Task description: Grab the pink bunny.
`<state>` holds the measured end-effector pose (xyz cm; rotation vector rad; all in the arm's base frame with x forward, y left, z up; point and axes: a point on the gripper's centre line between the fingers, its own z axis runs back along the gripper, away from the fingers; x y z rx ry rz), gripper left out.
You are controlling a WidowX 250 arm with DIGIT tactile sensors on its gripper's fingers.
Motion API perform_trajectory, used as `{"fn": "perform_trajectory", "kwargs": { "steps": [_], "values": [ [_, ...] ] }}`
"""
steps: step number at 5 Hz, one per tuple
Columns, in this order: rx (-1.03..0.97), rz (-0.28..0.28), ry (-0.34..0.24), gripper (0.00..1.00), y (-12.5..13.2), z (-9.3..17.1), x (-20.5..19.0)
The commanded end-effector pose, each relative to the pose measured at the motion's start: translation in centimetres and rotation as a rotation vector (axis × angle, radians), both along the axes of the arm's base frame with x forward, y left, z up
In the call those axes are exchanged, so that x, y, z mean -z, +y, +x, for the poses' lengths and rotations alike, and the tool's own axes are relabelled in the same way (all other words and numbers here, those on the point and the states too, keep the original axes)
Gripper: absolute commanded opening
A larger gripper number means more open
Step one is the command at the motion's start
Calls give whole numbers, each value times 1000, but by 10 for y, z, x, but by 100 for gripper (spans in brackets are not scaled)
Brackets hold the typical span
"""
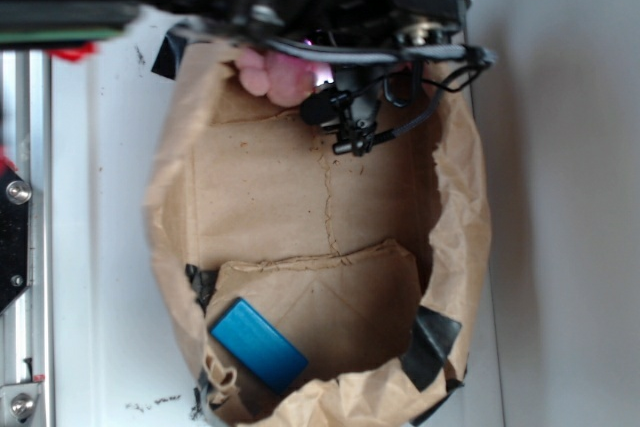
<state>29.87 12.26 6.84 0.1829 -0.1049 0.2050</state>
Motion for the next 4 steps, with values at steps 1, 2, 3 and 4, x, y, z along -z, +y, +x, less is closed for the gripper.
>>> {"fn": "perform_trajectory", "kwargs": {
  "steps": [1,2,3,4],
  "values": [
    [34,-48,-114,0,-14,-10,-61],
    [55,-7,-129,0,-37,-6,-71],
    [82,-22,-124,0,-63,0,-77],
    [117,-63,-127,0,-88,7,-88]
  ]
}}
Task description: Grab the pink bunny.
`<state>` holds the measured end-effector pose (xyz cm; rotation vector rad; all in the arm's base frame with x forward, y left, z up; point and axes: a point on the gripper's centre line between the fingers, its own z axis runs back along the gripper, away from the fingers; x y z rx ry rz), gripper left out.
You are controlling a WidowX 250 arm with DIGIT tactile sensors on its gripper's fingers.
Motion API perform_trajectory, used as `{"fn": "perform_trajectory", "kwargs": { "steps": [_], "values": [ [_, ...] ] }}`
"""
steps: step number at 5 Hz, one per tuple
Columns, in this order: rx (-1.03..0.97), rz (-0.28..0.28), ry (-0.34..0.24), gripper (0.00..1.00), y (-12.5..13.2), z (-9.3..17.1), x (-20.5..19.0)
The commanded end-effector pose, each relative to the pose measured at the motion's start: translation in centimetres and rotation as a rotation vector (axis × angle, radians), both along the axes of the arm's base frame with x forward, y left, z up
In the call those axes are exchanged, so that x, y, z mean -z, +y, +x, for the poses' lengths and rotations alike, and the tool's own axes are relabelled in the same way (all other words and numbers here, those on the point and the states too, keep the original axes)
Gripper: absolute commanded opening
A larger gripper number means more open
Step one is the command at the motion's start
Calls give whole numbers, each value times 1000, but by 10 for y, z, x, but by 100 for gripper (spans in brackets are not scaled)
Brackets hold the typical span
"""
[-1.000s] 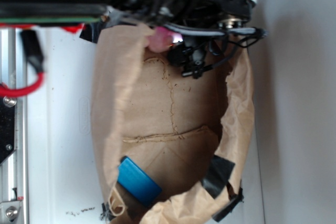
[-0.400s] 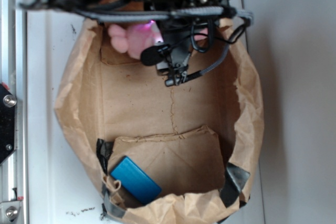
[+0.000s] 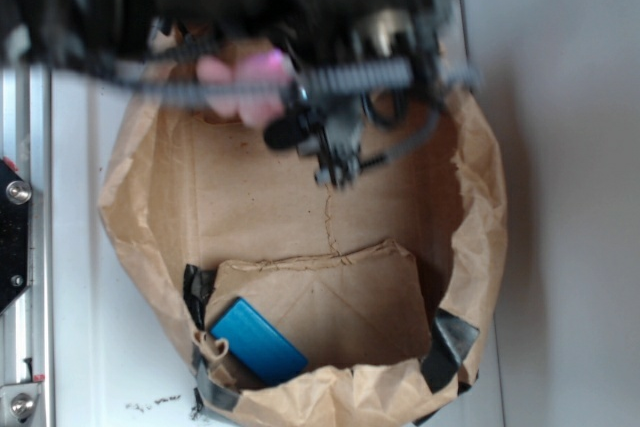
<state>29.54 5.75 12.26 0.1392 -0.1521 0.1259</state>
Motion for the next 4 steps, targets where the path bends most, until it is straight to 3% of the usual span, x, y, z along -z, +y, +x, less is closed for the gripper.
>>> {"fn": "perform_trajectory", "kwargs": {
  "steps": [1,3,4],
  "values": [
    [54,-50,-95,0,-35,12,-41],
    [112,-43,-135,0,-59,-1,-60],
    [127,4,-123,0,-76,-7,-64]
  ]
}}
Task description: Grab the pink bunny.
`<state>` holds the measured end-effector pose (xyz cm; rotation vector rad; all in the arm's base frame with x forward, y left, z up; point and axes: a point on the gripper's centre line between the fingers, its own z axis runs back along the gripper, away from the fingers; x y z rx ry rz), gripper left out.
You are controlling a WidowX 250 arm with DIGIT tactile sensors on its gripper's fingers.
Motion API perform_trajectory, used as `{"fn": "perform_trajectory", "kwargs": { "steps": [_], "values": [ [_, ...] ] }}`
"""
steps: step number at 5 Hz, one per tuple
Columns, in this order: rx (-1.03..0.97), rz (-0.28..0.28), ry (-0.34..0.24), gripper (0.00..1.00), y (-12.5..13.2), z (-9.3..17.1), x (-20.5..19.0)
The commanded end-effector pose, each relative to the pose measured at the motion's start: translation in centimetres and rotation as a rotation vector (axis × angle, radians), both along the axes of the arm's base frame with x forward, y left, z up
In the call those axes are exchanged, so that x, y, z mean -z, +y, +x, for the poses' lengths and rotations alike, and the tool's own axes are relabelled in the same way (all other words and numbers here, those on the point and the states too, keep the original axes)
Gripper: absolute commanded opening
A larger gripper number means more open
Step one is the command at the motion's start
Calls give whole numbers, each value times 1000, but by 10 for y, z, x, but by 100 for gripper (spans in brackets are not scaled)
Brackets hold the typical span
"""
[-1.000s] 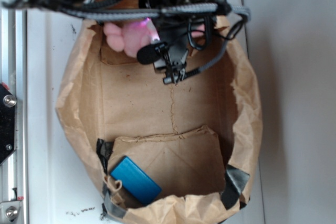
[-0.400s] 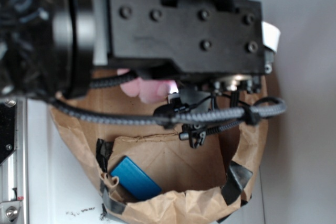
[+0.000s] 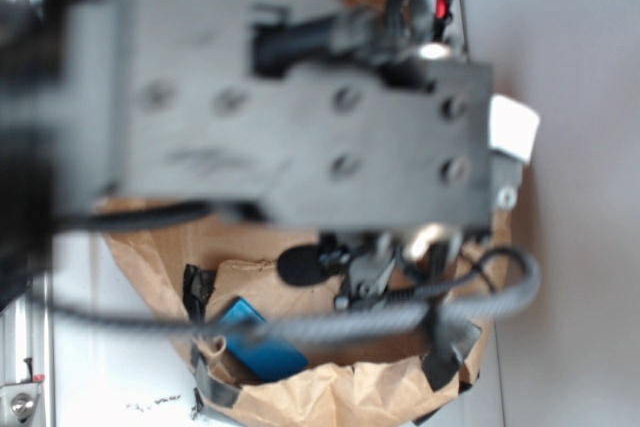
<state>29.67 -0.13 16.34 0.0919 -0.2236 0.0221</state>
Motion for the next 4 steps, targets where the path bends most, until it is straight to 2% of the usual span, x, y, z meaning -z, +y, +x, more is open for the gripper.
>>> {"fn": "perform_trajectory", "kwargs": {
  "steps": [1,3,4],
  "values": [
    [7,30,-59,0,-19,-10,-25],
    [-14,-6,-86,0,-8,-22,-31],
    [-16,10,-87,0,0,-33,-28]
  ]
}}
